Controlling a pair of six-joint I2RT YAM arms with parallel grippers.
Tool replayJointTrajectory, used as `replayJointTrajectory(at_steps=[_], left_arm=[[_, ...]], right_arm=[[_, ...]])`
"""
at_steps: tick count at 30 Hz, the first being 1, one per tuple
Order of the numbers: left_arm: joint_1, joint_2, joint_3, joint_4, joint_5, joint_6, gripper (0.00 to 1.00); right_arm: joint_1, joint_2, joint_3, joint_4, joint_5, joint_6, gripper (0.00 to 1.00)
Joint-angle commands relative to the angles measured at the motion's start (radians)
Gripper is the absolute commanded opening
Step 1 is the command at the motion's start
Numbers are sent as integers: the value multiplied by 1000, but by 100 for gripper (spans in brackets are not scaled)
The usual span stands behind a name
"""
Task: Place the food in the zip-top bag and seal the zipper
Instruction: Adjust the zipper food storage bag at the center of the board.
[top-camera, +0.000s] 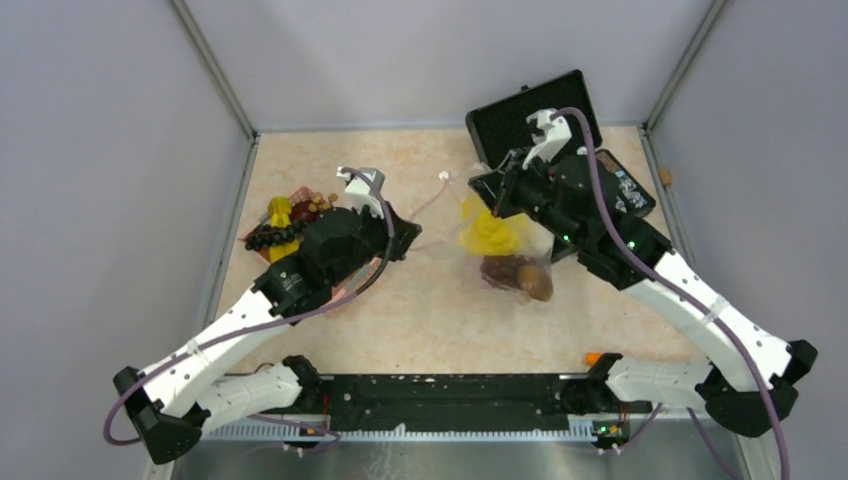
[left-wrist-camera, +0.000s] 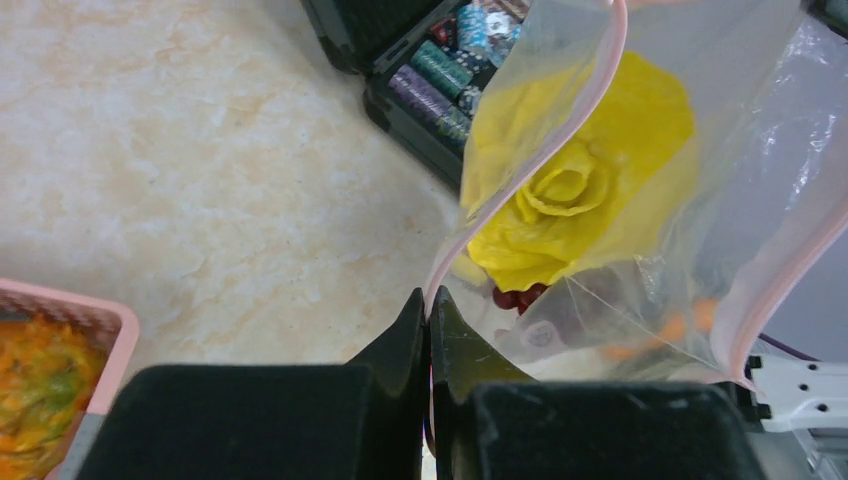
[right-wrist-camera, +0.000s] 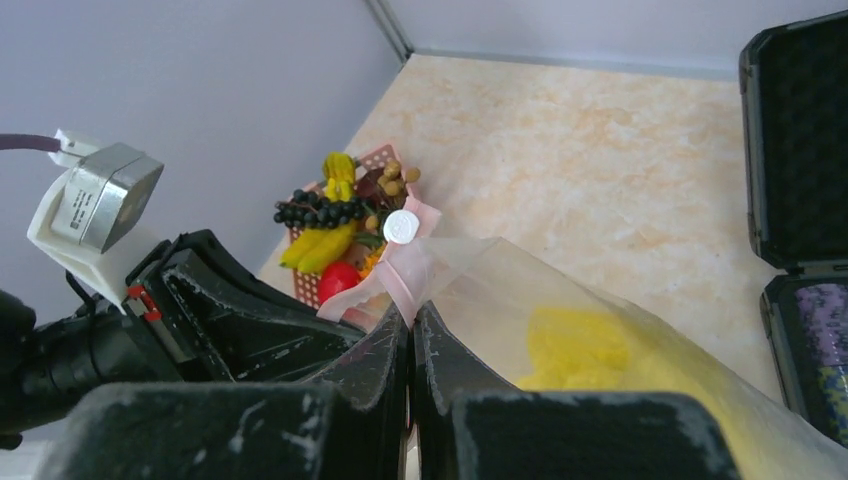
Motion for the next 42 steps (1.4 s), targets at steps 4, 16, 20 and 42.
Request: replayJointTrajectory(at_steps=[4,16,20,42], left_arm=[[13,-17,-208,45,-273,-109,0],[100,-118,-268,36,-276,-158,4],[129,-111,-278,218,-86,-186,2],[129,-225,-365,53,-207,-223,29]], right_arm=[[2,245,2,-102,-65,8,0],[5,167,28,2,-163,-24,0],[-5,194,158,-116,-56,-135,0],[-20,270,13,-46,-123,2,0]])
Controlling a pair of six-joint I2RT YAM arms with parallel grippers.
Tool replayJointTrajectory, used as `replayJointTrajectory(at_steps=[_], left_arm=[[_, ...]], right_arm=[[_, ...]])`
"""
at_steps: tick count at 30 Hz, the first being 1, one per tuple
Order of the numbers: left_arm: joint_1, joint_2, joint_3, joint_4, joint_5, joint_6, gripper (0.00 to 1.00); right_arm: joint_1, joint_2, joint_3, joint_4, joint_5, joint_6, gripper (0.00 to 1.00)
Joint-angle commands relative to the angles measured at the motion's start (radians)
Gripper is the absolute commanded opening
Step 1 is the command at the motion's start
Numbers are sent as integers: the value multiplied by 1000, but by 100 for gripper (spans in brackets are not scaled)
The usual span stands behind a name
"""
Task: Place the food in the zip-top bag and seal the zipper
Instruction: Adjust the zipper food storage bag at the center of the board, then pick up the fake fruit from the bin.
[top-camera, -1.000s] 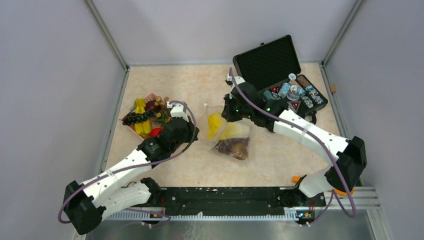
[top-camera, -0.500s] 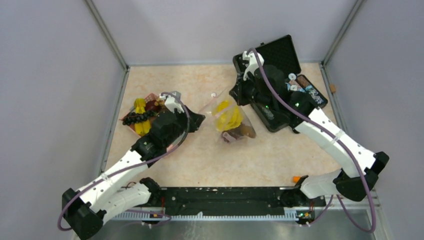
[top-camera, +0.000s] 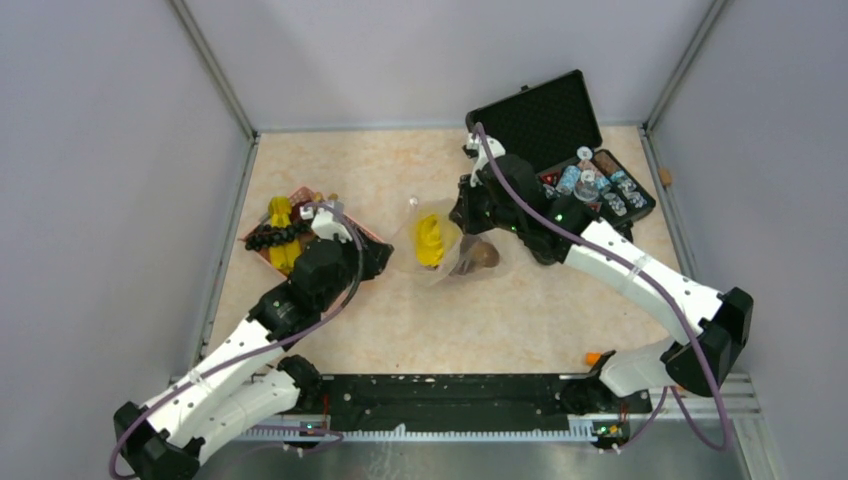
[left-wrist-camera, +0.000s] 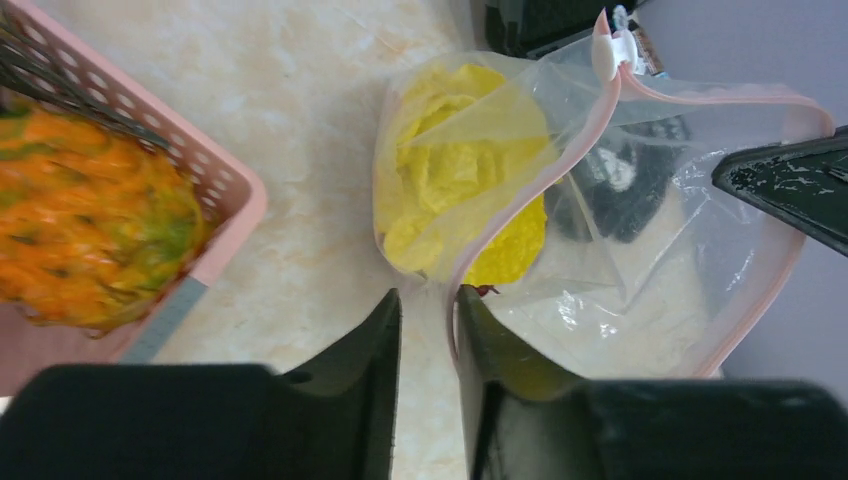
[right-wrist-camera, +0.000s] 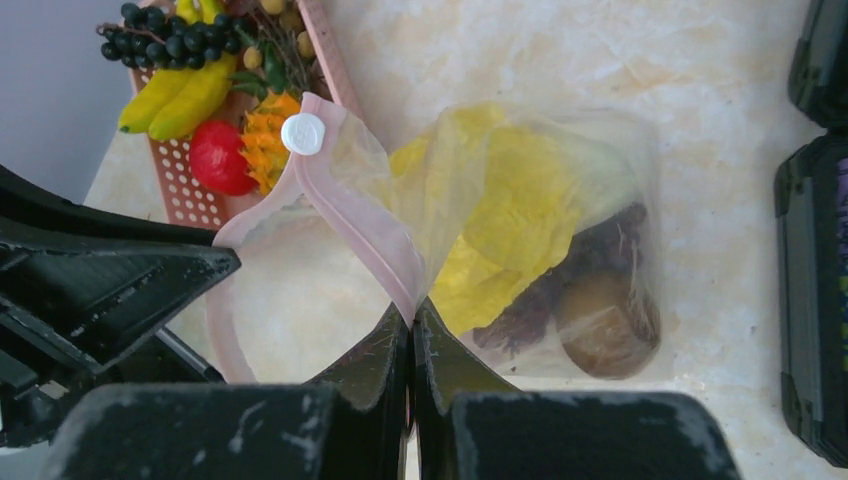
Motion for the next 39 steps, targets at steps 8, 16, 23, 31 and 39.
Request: replayJointTrajectory(at_steps=[8,16,23,31,39], left_arm=[[5,-80,6,-74,-100,36,70],[16,-200,52,-270,-332,83,99],[66,-206,49,-329,-382,88,99],[199,-140,59,-275,-307,122,99],[316,9,80,-251,-213,121,99]], right_arm=[[-3,-7,-48,177,-126,104,0],[3,-8,-71,203,-125,126,0],[6,-5,-73,216,-147,135,0],[8,-22,-92,220,-152,140,0],[7,-43,-92,213,-148,129,0]])
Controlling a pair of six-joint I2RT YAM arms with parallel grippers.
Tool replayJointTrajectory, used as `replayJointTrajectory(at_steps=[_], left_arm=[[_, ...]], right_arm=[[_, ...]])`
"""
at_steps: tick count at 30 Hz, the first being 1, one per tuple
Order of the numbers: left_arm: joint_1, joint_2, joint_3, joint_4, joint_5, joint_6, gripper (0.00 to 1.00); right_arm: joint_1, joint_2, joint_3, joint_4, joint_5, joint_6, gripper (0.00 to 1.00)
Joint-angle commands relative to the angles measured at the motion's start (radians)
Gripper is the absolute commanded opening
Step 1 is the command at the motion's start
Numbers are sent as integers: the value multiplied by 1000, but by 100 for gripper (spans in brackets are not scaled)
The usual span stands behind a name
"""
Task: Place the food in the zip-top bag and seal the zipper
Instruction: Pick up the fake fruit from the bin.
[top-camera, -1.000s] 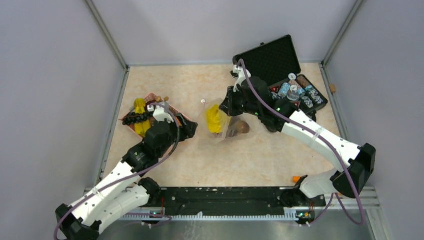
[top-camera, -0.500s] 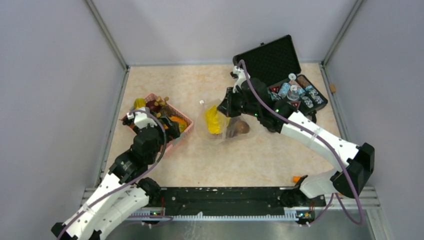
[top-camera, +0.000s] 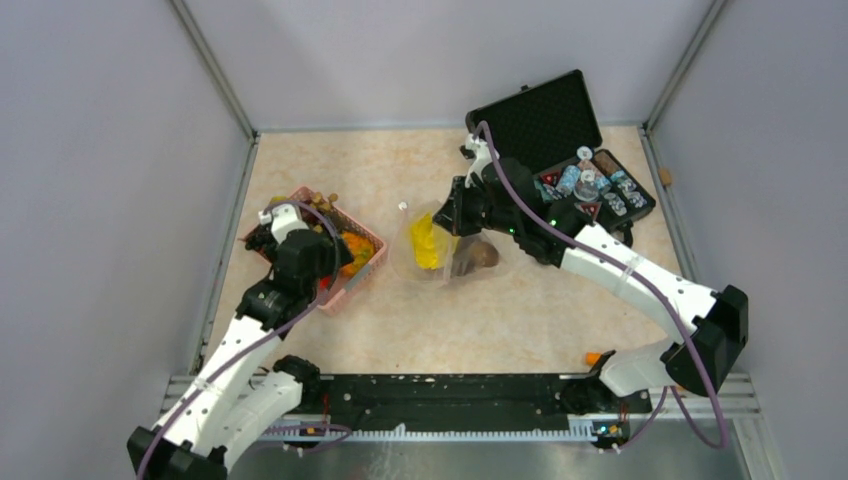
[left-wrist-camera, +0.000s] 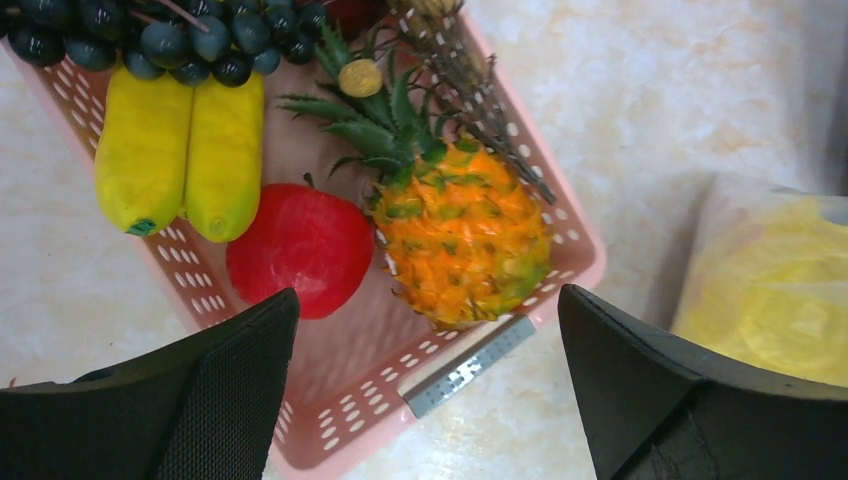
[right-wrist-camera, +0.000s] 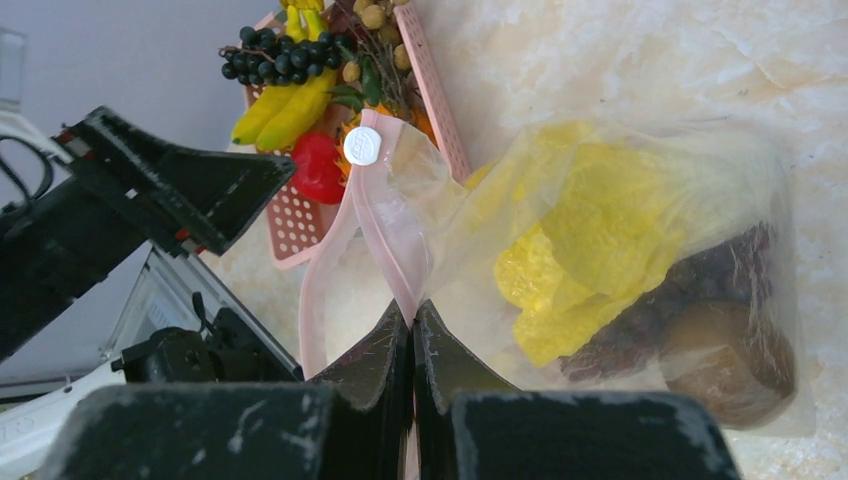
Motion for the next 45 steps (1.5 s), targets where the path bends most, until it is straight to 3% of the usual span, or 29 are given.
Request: replayJointTrajectory(at_steps=[1,10,23,29,45], left_arm=[[69,68,61,51,51,24,99],[358,234,178,103,160,-22,99],[677,363,149,204,178,-33,99],[718,500,224,215,271,-36,99],[768,589,123,371,382,-34,84]], right_arm=[[7,-46,1,33,2,-4,0],[7,-65,-4,39,-2,-12,0],[7,-81,-26,53,-27,-3,0],[6,-107,-83,214,-151,65,0],[7,-98,-70,153,-87,41,0]])
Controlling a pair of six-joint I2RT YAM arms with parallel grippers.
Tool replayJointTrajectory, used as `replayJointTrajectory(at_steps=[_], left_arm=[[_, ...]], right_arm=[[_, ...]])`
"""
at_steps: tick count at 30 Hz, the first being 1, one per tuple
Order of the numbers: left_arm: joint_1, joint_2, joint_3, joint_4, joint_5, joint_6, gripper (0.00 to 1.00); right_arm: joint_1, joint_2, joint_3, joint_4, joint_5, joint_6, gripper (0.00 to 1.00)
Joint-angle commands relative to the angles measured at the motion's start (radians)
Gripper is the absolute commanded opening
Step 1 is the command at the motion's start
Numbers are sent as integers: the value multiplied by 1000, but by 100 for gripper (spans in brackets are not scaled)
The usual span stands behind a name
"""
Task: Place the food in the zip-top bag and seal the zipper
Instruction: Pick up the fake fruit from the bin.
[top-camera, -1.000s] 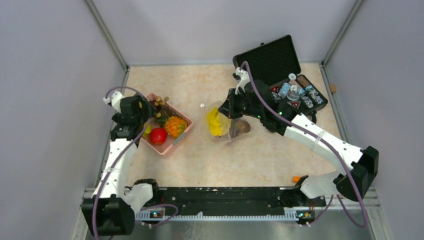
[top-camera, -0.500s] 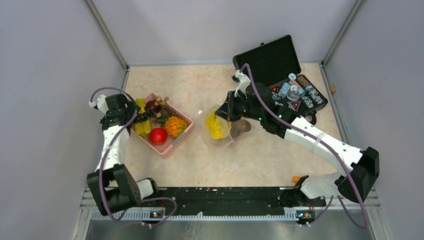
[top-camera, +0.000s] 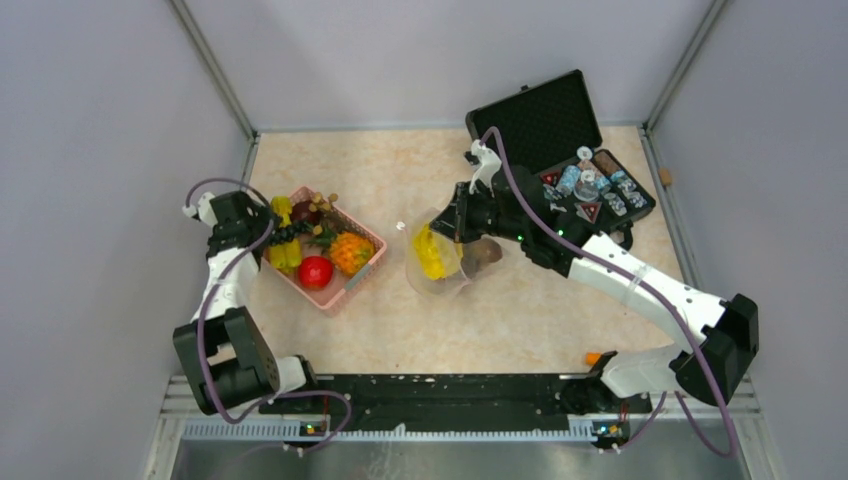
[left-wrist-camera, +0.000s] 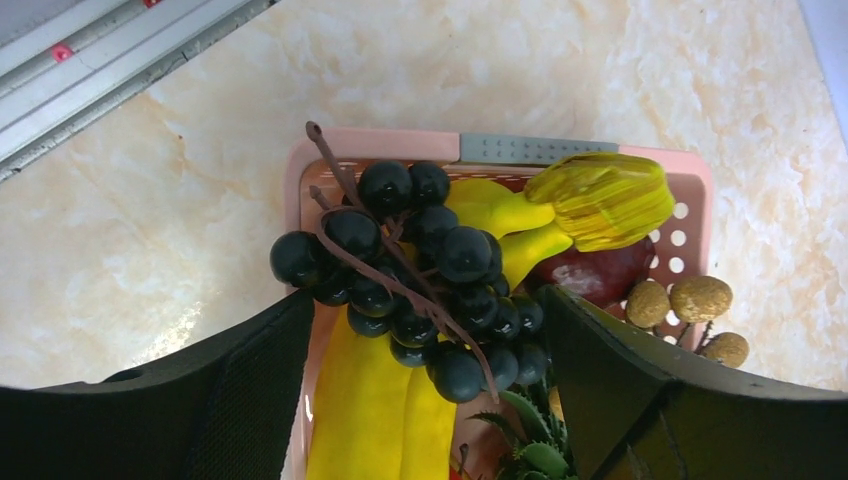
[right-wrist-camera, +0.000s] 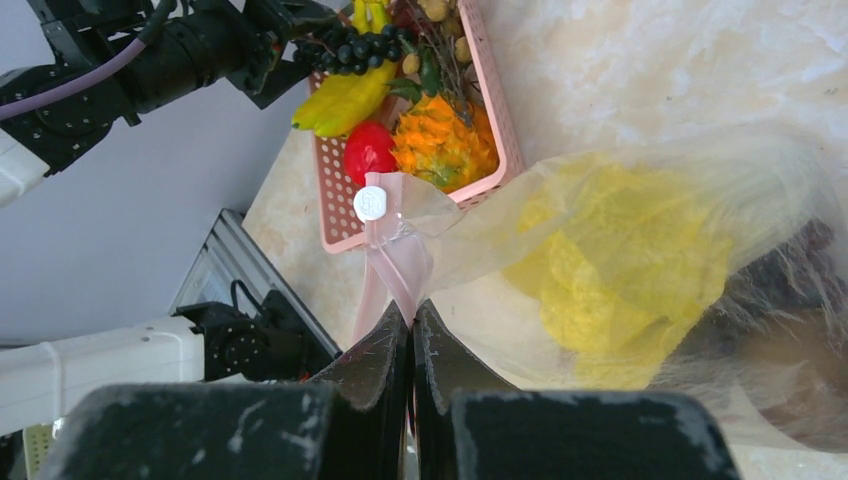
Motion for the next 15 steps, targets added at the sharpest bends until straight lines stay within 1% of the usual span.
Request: replayJointTrajectory(at_steps=[1,6,8,9,11,13,15], left_arm=[[17,32,-26,74,48,-1,84],[23,58,-49,69,25,-6,79],[27,64,-55,77,38,-2,79],[27,62,-55,75,51,8,77],[27,46,-68,98,63,17,69],[27,29,-87,128,81,26,65],[27,28,-80,119,91,32,53]], right_arm=[[6,-35,21,51,7,-2,0],[6,-36,20,54,10,-2,0],[6,-35,19,54,10,0,0],[7,-35,18,55,8,0,0],[6,-37,20,53,6,-1,0],[6,-39,19,53,8,0,0],[6,-39,19,52,9,1,0]])
